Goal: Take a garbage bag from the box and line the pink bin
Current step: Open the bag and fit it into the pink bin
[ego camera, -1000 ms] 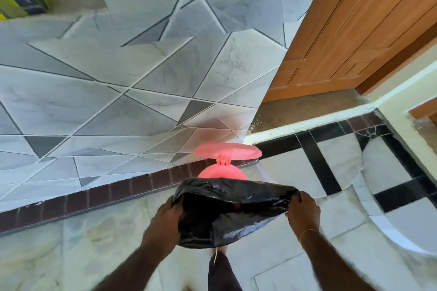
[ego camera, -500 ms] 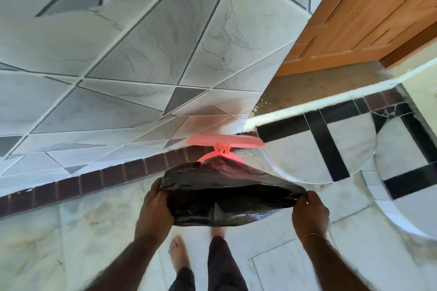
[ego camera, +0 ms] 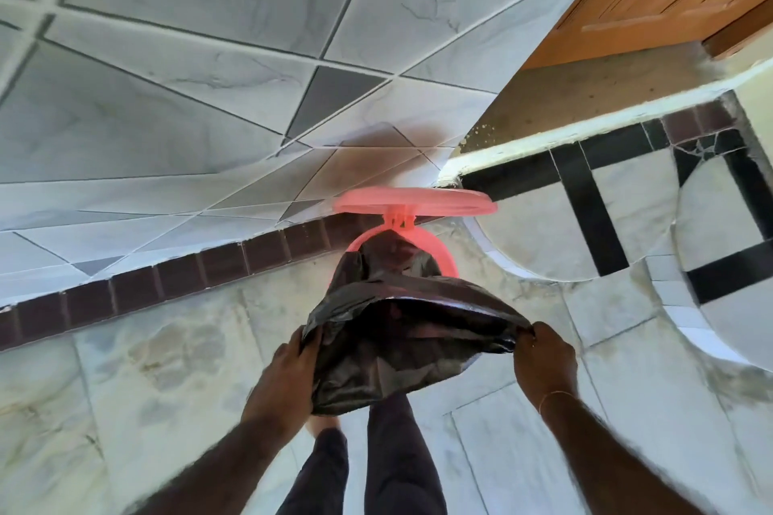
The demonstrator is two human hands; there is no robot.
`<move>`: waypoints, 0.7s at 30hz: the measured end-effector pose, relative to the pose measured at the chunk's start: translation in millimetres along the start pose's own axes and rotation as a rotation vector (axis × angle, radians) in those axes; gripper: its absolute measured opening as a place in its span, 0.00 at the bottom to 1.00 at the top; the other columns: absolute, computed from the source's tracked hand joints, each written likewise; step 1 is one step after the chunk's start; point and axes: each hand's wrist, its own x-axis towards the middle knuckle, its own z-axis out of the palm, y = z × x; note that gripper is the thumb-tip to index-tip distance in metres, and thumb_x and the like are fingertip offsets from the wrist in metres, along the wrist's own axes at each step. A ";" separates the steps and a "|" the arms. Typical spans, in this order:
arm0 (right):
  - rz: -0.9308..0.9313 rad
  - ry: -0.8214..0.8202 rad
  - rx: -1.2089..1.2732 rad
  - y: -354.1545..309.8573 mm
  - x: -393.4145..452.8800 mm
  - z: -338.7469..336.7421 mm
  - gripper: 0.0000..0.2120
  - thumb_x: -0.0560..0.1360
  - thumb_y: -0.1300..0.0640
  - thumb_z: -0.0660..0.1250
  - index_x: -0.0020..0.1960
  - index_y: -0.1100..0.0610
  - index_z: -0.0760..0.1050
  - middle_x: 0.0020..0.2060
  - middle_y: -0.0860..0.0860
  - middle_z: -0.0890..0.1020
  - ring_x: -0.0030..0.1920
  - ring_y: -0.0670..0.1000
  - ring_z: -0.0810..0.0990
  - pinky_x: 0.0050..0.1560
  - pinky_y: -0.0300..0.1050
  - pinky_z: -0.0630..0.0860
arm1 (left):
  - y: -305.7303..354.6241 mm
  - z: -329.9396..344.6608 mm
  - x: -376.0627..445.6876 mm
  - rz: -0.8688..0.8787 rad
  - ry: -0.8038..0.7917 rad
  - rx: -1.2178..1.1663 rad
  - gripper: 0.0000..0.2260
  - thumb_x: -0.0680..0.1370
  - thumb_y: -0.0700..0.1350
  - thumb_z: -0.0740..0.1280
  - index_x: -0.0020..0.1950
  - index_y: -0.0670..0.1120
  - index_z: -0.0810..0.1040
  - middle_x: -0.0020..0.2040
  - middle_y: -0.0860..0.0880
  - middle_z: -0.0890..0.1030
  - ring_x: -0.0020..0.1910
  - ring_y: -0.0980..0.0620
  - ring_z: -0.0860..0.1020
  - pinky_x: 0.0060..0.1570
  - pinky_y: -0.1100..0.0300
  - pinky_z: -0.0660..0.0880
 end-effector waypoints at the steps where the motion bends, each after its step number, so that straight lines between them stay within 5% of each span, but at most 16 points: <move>1: 0.019 -0.004 0.008 3.4 -1.8 0.9 0.10 0.77 0.58 0.57 0.38 0.57 0.69 0.39 0.62 0.77 0.40 0.63 0.72 0.42 0.50 0.68 | -2.7 3.6 -3.5 0.011 -0.023 0.012 0.36 0.76 0.48 0.67 0.78 0.53 0.50 0.72 0.49 0.67 0.63 0.46 0.73 0.57 0.50 0.78; 9: 0.138 0.119 0.062 30.2 62.3 23.0 0.21 0.66 0.43 0.49 0.42 0.57 0.72 0.41 0.60 0.84 0.40 0.64 0.83 0.48 0.58 0.81 | 3.5 8.7 25.3 0.136 -0.008 -0.038 0.34 0.73 0.39 0.66 0.76 0.52 0.56 0.72 0.51 0.65 0.63 0.47 0.72 0.59 0.50 0.76; 15: 0.170 0.110 0.146 -15.2 111.6 43.6 0.26 0.62 0.39 0.53 0.45 0.56 0.77 0.45 0.59 0.83 0.41 0.65 0.84 0.47 0.60 0.82 | 0.7 15.8 98.9 0.006 0.099 -0.221 0.35 0.67 0.31 0.64 0.73 0.47 0.64 0.66 0.43 0.71 0.63 0.41 0.74 0.62 0.49 0.74; 18: 0.215 0.052 0.097 -40.1 130.8 46.5 0.25 0.64 0.40 0.60 0.45 0.61 0.78 0.39 0.59 0.84 0.39 0.63 0.84 0.46 0.59 0.82 | 2.3 -0.4 127.5 -0.034 0.090 -0.317 0.36 0.65 0.31 0.66 0.72 0.47 0.65 0.63 0.42 0.76 0.61 0.41 0.75 0.56 0.56 0.72; 21: 0.204 0.009 0.004 -52.5 153.9 52.8 0.23 0.68 0.45 0.63 0.52 0.63 0.78 0.46 0.60 0.83 0.46 0.62 0.81 0.51 0.56 0.81 | 4.0 -12.6 149.6 -0.096 0.018 -0.323 0.37 0.64 0.30 0.67 0.72 0.47 0.64 0.57 0.42 0.78 0.55 0.40 0.76 0.48 0.58 0.69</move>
